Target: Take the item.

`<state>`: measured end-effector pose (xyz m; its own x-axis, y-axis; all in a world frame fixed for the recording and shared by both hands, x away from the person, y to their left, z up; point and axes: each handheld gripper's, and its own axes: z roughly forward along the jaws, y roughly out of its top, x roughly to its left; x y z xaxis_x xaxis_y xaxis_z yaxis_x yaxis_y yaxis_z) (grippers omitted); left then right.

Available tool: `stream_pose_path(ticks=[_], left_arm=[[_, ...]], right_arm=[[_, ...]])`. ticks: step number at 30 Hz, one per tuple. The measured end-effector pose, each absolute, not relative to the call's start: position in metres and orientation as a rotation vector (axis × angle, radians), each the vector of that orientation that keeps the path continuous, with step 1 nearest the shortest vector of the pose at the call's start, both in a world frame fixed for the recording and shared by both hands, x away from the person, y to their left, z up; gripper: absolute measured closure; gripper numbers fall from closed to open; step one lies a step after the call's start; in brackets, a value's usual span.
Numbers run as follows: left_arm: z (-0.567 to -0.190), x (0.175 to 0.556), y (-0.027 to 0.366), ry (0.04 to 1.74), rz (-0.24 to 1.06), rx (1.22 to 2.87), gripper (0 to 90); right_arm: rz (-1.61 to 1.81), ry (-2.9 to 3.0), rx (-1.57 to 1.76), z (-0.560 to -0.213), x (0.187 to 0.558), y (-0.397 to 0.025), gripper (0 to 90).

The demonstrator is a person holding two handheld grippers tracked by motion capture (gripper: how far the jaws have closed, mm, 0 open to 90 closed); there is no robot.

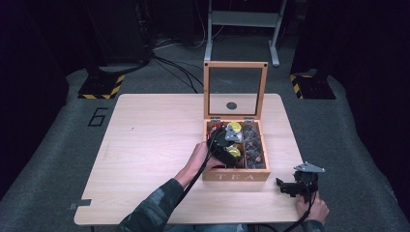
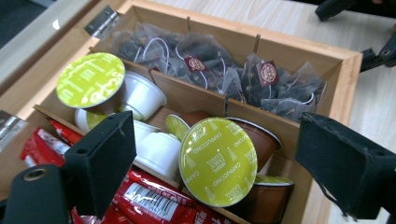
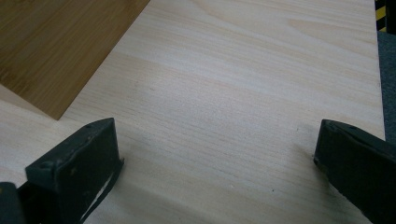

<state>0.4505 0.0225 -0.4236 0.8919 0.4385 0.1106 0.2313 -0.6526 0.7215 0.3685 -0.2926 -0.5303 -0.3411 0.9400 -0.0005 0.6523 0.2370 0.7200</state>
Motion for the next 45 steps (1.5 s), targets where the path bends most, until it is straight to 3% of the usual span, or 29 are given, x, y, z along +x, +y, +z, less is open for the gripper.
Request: stream_pose_path(ticks=[11, 32, 45], left_arm=[[-0.437, 0.454, 0.011, 0.473, 0.305, 2.352, 19.5], [-0.456, 0.457, 0.006, 0.538, 0.332, 2.411, 38.6], [-0.451, 0.454, 0.007, 0.525, 0.334, 2.394, 39.4]], right_arm=[[0.884, 2.079, 1.457, -0.53, 0.369, -0.293, 0.0], [0.884, 2.081, 1.453, -0.53, 0.368, -0.293, 0.0], [0.887, 2.079, 1.458, -0.53, 0.368, -0.293, 0.0]])
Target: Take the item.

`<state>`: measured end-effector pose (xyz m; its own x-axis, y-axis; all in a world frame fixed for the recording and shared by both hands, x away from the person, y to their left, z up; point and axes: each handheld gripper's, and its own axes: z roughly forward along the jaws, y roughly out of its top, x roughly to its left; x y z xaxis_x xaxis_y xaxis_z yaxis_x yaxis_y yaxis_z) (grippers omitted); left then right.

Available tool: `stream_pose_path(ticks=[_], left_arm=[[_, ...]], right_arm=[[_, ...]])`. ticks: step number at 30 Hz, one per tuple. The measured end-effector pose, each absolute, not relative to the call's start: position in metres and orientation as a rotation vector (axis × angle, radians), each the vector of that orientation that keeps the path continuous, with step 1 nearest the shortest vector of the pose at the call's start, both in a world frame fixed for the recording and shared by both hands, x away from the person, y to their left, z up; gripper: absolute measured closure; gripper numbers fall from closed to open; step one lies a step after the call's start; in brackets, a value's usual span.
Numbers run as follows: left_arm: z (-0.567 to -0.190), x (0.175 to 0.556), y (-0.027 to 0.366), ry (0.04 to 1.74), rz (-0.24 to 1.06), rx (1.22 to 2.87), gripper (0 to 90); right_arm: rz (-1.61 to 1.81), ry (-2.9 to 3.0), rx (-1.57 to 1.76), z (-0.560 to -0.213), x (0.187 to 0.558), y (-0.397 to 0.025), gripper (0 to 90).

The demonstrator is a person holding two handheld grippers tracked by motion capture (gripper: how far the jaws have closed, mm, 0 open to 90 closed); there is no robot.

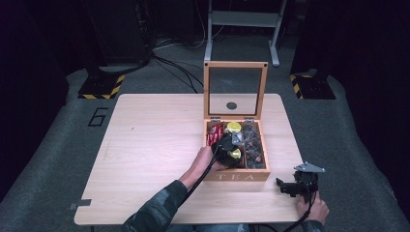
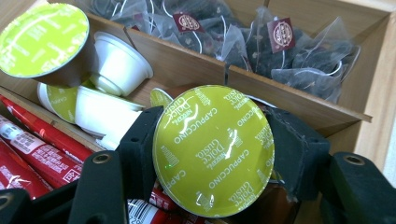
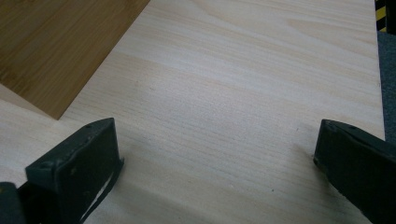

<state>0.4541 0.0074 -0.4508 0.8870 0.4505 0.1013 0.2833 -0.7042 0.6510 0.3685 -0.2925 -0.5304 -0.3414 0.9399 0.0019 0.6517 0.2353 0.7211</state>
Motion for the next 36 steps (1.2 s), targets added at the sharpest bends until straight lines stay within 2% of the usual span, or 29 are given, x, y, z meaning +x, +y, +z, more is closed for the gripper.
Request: stream_pose_path(ticks=[17, 36], left_arm=[[-0.429, 0.444, 0.022, 0.491, 0.377, 2.337, 39.5], [-0.407, 0.441, 0.054, 0.529, 0.444, 2.254, 39.6]], right_arm=[[0.886, 2.079, 1.458, -0.53, 0.368, -0.293, 0.0], [0.885, 2.078, 1.458, -0.53, 0.368, -0.292, 0.0]])
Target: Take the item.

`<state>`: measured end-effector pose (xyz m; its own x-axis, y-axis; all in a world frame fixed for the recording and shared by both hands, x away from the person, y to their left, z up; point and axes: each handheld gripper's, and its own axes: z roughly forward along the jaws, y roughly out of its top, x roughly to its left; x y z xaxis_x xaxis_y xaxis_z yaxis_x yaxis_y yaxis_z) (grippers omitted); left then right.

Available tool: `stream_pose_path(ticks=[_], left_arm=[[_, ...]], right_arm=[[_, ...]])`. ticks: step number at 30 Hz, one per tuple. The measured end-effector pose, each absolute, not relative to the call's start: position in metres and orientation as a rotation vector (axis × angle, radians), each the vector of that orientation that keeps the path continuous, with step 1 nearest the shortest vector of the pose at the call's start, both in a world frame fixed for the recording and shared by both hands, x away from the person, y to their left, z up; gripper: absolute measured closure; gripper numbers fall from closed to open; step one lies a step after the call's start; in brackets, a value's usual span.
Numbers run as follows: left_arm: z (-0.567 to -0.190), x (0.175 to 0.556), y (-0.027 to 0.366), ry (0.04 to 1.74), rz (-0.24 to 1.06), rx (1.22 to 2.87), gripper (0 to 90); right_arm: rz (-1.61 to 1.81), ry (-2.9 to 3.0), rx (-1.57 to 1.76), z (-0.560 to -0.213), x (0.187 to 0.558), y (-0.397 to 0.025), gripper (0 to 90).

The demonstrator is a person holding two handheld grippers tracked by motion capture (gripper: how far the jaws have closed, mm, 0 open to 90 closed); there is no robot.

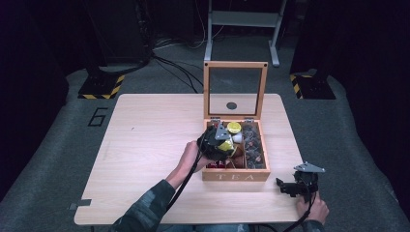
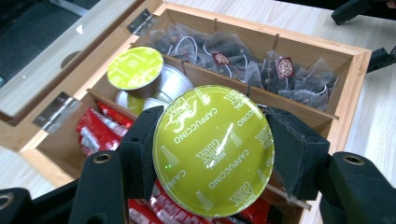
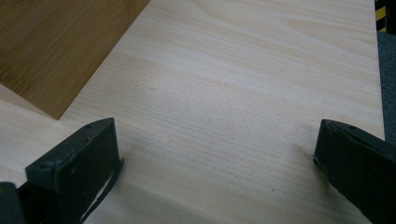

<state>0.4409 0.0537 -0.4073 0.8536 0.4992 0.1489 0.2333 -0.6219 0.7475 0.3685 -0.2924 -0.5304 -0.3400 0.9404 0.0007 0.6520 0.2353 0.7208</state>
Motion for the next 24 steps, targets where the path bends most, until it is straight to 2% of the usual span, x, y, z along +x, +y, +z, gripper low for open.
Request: stream_pose_path(ticks=[24], left_arm=[[-0.393, 0.434, 0.114, 0.616, 0.5, 2.169, 39.7]], right_arm=[[0.881, 2.081, 1.456, -0.53, 0.368, -0.293, 0.0]])
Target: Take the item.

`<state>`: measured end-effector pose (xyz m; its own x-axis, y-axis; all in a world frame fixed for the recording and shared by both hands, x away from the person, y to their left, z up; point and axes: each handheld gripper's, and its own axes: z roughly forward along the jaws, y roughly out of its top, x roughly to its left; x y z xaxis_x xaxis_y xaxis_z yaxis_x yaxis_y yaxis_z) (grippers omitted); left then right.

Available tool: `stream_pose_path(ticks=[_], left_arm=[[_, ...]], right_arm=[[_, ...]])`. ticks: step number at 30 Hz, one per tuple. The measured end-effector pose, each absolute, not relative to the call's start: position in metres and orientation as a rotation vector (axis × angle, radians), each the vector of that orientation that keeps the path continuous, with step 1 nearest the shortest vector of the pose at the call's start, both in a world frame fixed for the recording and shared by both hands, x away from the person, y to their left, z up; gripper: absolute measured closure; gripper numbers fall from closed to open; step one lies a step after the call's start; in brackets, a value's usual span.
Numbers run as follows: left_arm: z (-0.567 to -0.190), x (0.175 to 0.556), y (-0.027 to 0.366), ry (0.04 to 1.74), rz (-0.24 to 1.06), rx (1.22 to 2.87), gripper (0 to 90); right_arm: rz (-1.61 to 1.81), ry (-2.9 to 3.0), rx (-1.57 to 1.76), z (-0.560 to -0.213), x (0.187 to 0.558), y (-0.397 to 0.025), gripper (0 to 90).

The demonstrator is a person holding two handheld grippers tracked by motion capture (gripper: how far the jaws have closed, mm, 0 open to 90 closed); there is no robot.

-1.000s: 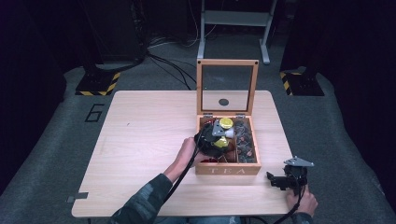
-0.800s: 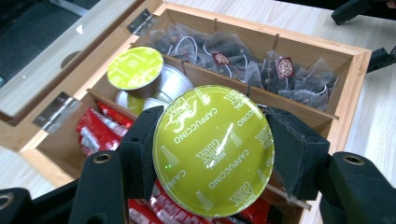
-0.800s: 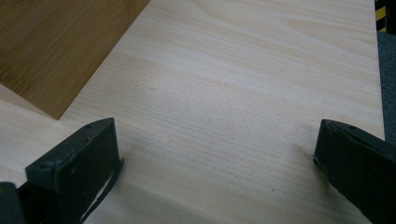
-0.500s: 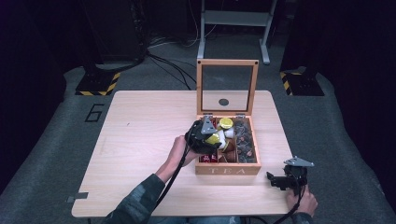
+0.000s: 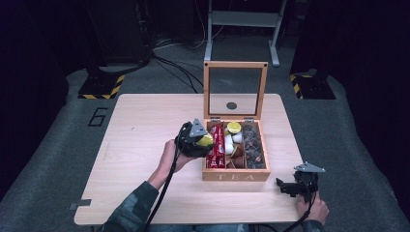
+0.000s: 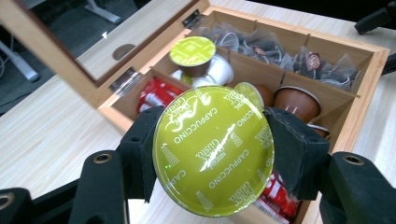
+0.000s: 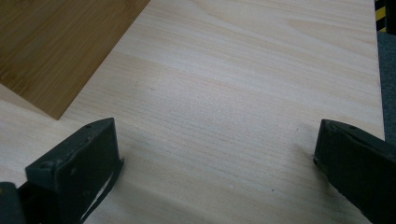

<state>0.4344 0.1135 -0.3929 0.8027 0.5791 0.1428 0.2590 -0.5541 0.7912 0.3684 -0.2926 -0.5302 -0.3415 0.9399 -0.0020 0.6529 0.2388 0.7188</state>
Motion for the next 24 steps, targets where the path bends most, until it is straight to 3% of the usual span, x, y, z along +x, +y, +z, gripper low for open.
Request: stream_pose_path(ticks=[24], left_arm=[[-0.392, 0.437, 0.173, 0.751, 0.581, 2.112, 39.7]], right_arm=[[0.889, 2.072, 1.464, -0.53, 0.368, -0.292, 0.0]])
